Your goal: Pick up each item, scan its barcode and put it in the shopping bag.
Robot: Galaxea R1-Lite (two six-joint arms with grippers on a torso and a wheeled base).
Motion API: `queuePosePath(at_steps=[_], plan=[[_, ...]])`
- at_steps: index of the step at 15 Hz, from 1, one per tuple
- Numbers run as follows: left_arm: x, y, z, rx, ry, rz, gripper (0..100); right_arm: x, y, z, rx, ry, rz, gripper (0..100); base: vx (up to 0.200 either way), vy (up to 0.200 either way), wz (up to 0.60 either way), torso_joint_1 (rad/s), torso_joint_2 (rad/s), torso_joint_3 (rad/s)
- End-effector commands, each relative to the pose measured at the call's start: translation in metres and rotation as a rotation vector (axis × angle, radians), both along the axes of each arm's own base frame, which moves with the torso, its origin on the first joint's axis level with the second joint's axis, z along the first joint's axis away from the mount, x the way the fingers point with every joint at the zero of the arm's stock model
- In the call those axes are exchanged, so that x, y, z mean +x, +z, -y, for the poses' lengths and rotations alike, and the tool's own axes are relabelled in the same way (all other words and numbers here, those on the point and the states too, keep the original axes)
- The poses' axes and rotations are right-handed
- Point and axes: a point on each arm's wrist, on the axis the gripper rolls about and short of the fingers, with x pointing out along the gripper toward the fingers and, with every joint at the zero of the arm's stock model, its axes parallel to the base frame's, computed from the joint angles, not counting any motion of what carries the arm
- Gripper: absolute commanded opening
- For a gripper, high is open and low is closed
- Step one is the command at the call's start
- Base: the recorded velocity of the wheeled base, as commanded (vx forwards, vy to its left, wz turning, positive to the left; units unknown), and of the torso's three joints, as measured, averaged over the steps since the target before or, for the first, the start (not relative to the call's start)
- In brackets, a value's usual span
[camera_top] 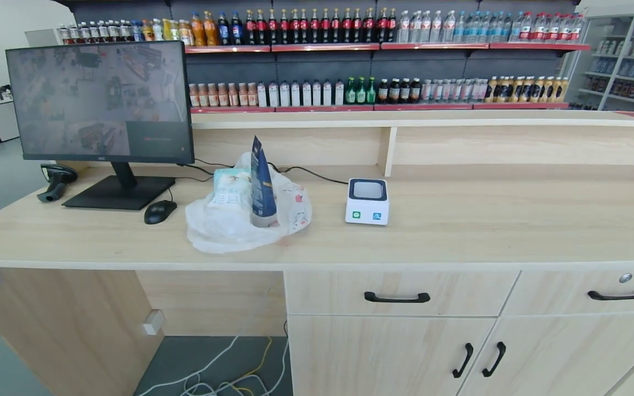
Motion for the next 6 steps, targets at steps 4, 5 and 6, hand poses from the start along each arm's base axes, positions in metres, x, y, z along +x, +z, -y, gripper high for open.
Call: queuePosePath(at_steps=[4,5,6], plan=[[0.0,-0.0001,0.0,0.0,0.0,0.0,100,0.0001,0.0,0.0,-0.004,0.0,-0.001,100,0.0,0.0,0.0,0.0,0.0,0.0],[0.0,-0.0001,0.0,0.0,0.0,0.0,100,0.0001,0.0,0.0,-0.004,0.0,-0.001,100,0.0,0.0,0.0,0.0,0.0,0.0],[0.0,-0.0001,0.0,0.0,0.0,0.0,100,0.0001,0.0,0.0,-0.002,0.0,-0.001,100,0.0,0.0,0.0,0.0,0.0,0.0]])
